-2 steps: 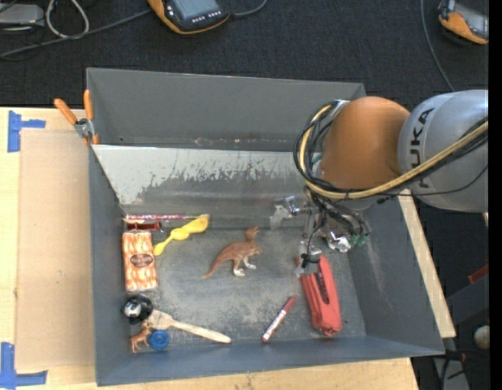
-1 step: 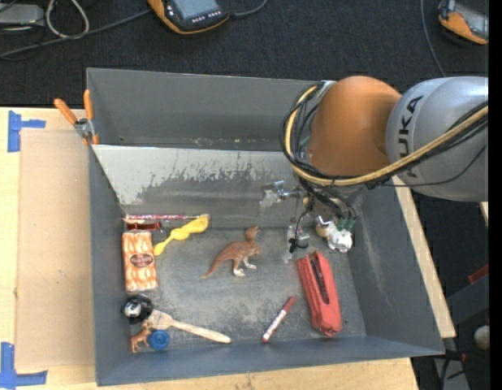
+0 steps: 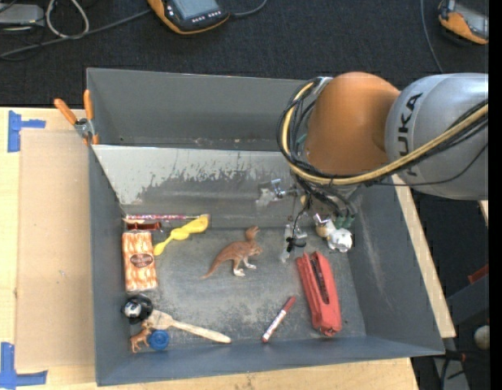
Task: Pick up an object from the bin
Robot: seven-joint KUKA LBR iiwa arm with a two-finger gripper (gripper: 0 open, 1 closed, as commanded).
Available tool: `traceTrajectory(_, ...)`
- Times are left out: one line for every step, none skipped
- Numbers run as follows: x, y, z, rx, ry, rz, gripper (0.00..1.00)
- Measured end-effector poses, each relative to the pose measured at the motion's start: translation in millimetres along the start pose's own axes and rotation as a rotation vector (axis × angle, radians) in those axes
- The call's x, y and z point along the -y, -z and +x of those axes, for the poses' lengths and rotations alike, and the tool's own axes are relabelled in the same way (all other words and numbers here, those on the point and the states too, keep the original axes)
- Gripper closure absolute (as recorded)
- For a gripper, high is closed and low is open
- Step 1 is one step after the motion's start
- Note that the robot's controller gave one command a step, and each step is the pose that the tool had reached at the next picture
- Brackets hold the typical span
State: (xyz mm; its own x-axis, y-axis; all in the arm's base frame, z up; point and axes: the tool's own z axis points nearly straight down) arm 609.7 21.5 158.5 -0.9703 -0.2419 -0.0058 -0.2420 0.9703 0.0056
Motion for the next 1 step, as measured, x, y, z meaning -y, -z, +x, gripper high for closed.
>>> traceTrajectory(-0.1, -11.1, 26.8, 0.0, -0.031, 0.0, 0.0)
